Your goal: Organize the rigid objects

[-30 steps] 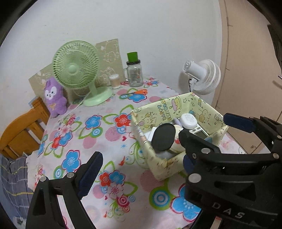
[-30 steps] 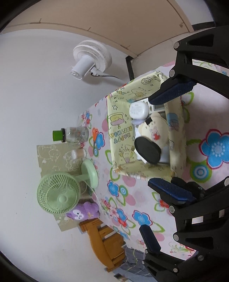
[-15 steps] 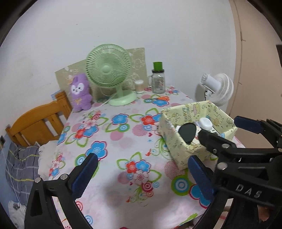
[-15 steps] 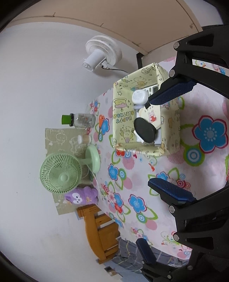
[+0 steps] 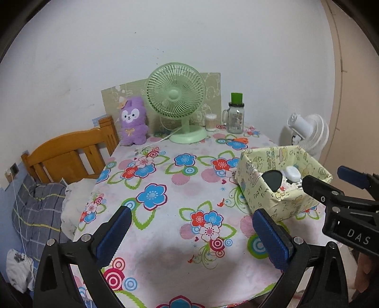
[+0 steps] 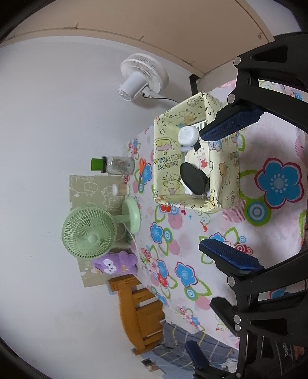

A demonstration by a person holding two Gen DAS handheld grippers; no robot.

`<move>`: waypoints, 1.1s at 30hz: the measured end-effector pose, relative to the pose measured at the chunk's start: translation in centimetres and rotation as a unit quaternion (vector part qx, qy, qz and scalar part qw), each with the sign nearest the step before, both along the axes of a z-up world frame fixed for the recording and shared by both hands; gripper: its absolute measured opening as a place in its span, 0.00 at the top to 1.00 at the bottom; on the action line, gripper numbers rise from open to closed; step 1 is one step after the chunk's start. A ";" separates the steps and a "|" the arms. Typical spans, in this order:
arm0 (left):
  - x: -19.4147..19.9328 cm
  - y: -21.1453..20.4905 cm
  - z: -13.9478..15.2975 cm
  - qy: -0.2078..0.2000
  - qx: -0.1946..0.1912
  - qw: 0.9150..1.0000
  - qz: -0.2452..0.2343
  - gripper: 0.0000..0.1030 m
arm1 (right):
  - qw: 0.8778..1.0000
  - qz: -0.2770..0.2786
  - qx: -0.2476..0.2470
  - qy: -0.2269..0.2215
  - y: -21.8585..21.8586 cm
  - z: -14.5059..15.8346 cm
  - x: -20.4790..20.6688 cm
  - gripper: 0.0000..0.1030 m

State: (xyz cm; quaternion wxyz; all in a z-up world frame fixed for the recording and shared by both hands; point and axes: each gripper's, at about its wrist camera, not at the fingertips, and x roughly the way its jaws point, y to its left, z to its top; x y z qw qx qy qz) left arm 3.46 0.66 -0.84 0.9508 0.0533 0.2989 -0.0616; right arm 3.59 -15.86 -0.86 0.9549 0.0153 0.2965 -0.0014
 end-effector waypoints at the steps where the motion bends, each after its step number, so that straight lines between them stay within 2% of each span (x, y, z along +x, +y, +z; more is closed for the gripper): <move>1: -0.2 0.1 0.1 -0.004 -0.001 1.000 0.000 0.00 | 1.000 0.000 0.006 -0.004 -0.1 0.1 -0.1 0.16; 8: -0.7 1.0 0.8 -0.012 -0.033 0.999 0.005 0.00 | 1.000 -0.002 0.016 -0.019 -0.2 0.7 -0.5 0.16; 21: -0.9 1.4 1.2 -0.022 -0.042 0.999 0.026 0.00 | 0.998 -0.024 -0.004 -0.056 0.2 1.2 -2.0 0.11; 26: -1.2 1.0 1.2 -0.022 -0.036 0.999 0.024 0.00 | 0.998 -0.027 -0.001 -0.059 0.2 1.1 -2.5 0.09; 33: -1.3 1.3 1.1 -0.015 -0.048 0.998 0.030 0.00 | 0.998 -0.028 -0.002 -0.065 0.2 0.8 -3.1 0.07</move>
